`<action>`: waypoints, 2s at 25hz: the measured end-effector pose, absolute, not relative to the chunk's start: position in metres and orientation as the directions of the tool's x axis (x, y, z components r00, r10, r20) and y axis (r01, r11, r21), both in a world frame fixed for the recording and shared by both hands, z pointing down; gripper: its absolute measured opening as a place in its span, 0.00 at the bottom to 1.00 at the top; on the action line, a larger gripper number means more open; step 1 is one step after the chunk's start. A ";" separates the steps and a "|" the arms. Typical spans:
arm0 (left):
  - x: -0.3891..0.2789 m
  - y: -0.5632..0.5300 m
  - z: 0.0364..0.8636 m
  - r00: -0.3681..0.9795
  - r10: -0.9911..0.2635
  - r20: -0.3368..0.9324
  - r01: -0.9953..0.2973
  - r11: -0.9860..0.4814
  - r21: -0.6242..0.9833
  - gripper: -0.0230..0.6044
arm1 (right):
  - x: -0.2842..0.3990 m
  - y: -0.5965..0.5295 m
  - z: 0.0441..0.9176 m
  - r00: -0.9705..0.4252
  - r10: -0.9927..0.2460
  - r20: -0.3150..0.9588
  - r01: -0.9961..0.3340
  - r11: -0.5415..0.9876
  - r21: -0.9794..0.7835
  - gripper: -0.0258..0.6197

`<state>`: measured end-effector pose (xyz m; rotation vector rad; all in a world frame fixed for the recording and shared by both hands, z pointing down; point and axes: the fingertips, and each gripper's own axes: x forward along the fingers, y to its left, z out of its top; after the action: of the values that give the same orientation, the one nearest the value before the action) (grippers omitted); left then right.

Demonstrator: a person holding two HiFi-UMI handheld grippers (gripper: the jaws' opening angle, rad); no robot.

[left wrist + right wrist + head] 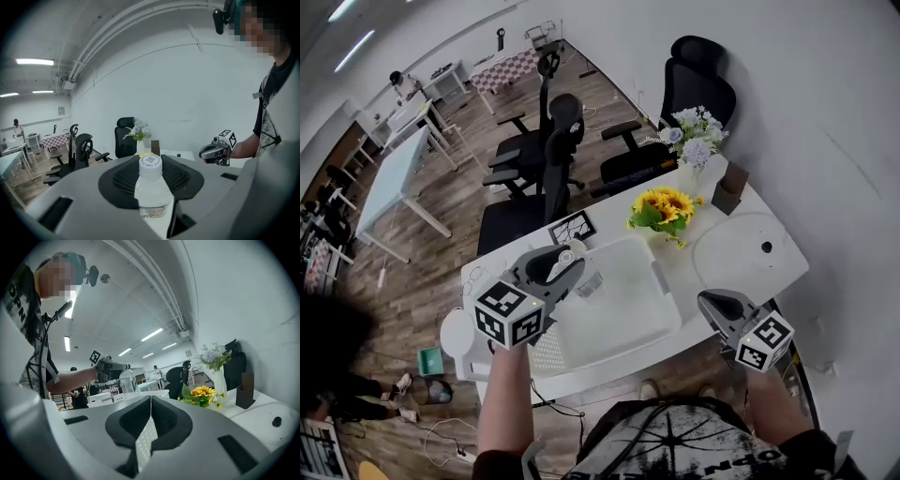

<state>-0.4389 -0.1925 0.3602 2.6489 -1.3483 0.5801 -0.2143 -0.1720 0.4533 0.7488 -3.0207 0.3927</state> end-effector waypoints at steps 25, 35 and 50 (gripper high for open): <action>-0.257 -0.241 0.297 0.666 -0.676 0.315 -0.678 -0.725 -0.122 0.28 | -0.082 -0.161 0.449 -0.859 -0.507 0.071 -0.509 0.832 -0.220 0.07; -0.151 -0.269 0.321 0.733 -0.594 0.333 -0.602 -0.794 -0.091 0.28 | 0.012 -0.162 0.458 -0.791 -0.605 0.090 -0.607 0.761 -0.230 0.07; -0.048 -0.301 0.409 0.760 -0.549 0.348 -0.590 -0.807 0.014 0.28 | 0.117 -0.154 0.477 -0.720 -0.674 0.169 -0.693 0.680 -0.239 0.07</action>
<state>-0.0475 -0.3007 0.4092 2.8311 -0.9203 0.5018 0.1171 -0.1541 0.4775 1.1472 -2.8179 0.4432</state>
